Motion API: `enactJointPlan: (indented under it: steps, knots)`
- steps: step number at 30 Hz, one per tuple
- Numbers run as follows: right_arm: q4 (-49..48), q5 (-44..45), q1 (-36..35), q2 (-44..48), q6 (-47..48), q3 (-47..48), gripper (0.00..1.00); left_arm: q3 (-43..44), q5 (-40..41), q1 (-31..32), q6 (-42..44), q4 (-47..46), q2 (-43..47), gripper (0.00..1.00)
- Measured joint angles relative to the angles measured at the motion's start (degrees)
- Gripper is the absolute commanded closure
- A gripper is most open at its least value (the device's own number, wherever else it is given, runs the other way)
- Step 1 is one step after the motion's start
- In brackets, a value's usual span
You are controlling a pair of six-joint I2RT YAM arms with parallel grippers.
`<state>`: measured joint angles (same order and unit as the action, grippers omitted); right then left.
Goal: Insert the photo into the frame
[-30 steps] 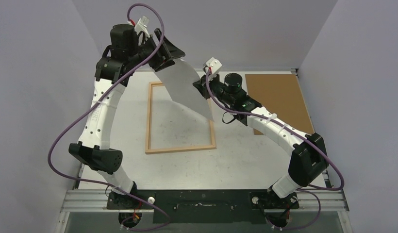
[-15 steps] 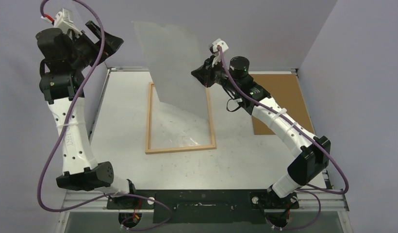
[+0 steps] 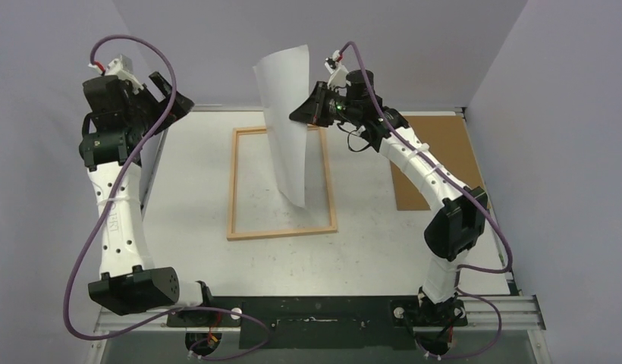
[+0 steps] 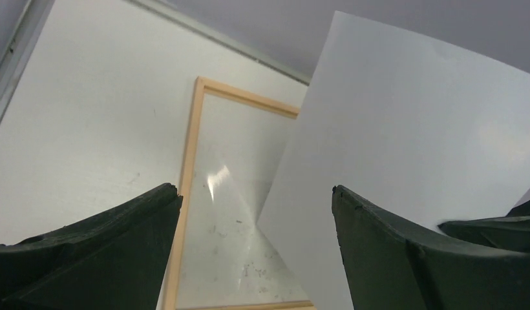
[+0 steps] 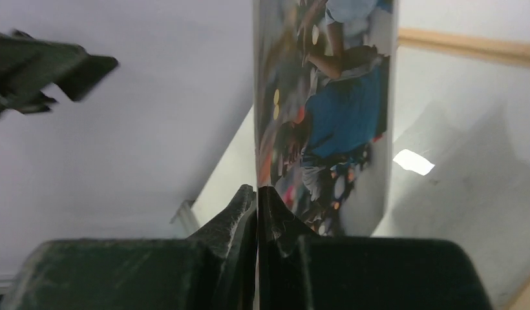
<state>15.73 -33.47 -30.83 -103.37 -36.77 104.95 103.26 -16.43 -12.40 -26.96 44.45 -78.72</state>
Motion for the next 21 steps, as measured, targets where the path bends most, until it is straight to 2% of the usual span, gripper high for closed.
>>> enactJointPlan:
  steps: [9, 13, 21]
  knots:
    - [-0.2, -7.1, 1.5, -9.2, -22.7, 1.8, 1.0, -15.7, 0.2, -1.9, -1.1, 0.2, -1.9, 0.17]
    - [-2.3, -8.6, 0.0, -12.3, -29.2, 4.7, 1.0, -19.9, 0.1, -3.0, -1.2, -1.0, -2.9, 0.18]
    - [-8.0, -9.5, -1.0, -12.3, -38.3, 4.9, 1.0, -27.8, -0.5, -4.9, -1.3, -5.0, -8.3, 0.22]
